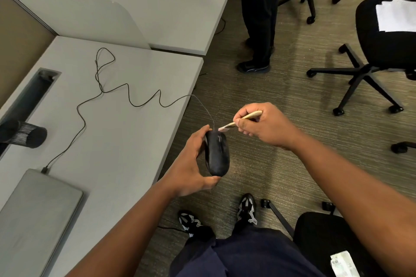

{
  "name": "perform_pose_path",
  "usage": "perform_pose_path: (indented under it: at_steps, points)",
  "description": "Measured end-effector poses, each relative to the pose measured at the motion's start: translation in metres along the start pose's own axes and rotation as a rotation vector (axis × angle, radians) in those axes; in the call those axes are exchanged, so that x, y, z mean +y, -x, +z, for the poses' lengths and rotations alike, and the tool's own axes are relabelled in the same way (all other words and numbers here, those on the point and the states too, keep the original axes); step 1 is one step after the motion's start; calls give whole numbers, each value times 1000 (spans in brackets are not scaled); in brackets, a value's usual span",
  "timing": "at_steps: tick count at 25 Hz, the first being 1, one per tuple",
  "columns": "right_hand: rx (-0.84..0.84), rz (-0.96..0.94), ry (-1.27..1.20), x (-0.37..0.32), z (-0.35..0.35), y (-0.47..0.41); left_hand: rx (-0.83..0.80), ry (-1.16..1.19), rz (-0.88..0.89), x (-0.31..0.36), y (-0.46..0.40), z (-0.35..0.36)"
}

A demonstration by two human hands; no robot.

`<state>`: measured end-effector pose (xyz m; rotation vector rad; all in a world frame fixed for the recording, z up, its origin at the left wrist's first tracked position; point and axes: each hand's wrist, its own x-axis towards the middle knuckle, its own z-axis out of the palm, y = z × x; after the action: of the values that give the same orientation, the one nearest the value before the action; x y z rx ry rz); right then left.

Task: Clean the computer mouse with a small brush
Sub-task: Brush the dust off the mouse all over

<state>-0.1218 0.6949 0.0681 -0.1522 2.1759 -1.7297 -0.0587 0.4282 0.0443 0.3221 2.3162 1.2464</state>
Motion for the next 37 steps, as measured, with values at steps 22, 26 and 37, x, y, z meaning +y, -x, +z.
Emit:
perform_pose_path:
  at_steps: [22, 26, 37]
  points:
    - [-42, 255, -184, 3, -10, -37, -40, -155, 109, 18, 3, 2]
    - [81, 221, -118, 13, 4, -34, -44, -149, 85, 19, 2, 1]
    - [20, 158, -251, 3, -8, -30, -50, -163, 87, 18, 2, 4]
